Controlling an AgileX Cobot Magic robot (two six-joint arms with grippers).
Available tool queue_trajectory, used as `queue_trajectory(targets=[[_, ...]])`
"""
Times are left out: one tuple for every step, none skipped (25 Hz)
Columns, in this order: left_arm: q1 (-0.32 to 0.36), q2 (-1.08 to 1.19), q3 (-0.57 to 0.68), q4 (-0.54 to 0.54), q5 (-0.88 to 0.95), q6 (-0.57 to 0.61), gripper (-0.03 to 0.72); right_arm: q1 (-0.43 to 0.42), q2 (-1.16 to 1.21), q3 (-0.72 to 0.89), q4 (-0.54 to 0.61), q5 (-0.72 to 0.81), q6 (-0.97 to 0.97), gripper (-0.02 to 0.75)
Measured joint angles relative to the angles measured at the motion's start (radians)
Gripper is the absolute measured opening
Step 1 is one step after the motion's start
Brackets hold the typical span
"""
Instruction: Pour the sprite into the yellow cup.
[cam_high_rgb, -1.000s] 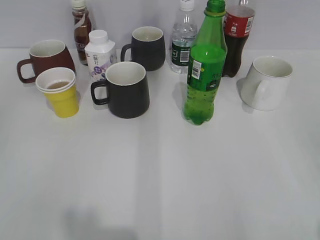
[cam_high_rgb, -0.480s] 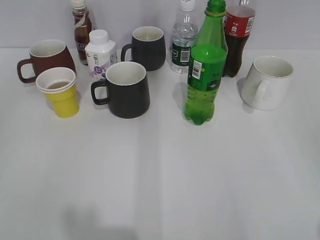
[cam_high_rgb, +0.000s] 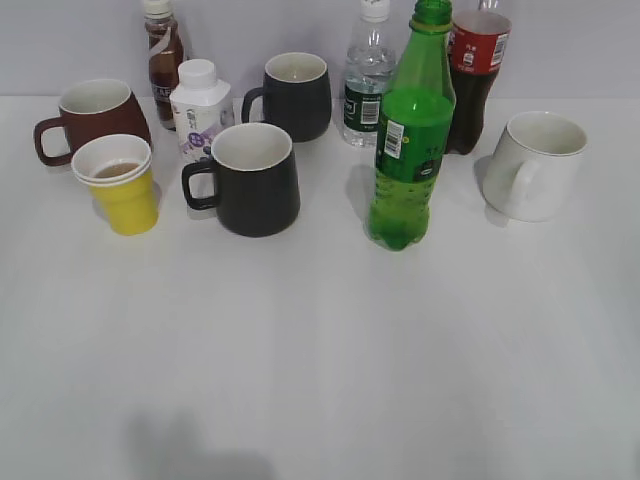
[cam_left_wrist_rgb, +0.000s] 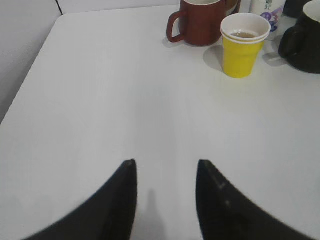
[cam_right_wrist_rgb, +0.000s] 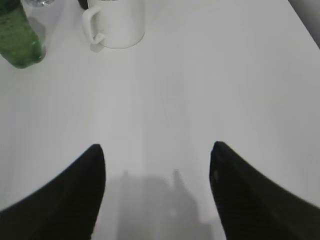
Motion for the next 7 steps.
queue_trajectory(targets=[[0.000, 0.000, 0.000, 0.000, 0.000, 0.000, 0.283, 0.000, 0.000, 0.000, 0.000, 0.000, 0.000, 0.491], [0.000, 0.000, 0.000, 0.000, 0.000, 0.000, 0.271, 0.000, 0.000, 0.000, 0.000, 0.000, 0.000, 0.491], [0.000, 0.000, 0.000, 0.000, 0.000, 0.000, 0.260, 0.000, 0.000, 0.000, 0.000, 0.000, 0.000, 0.491], [0.000, 0.000, 0.000, 0.000, 0.000, 0.000, 0.252, 0.000, 0.000, 0.000, 0.000, 0.000, 0.000, 0.491], [0.000, 0.000, 0.000, 0.000, 0.000, 0.000, 0.244, 0.000, 0.000, 0.000, 0.000, 0.000, 0.000, 0.491], [0.000, 0.000, 0.000, 0.000, 0.000, 0.000, 0.241, 0.000, 0.000, 0.000, 0.000, 0.000, 0.000, 0.491], [0.000, 0.000, 0.000, 0.000, 0.000, 0.000, 0.239, 0.000, 0.000, 0.000, 0.000, 0.000, 0.000, 0.491]])
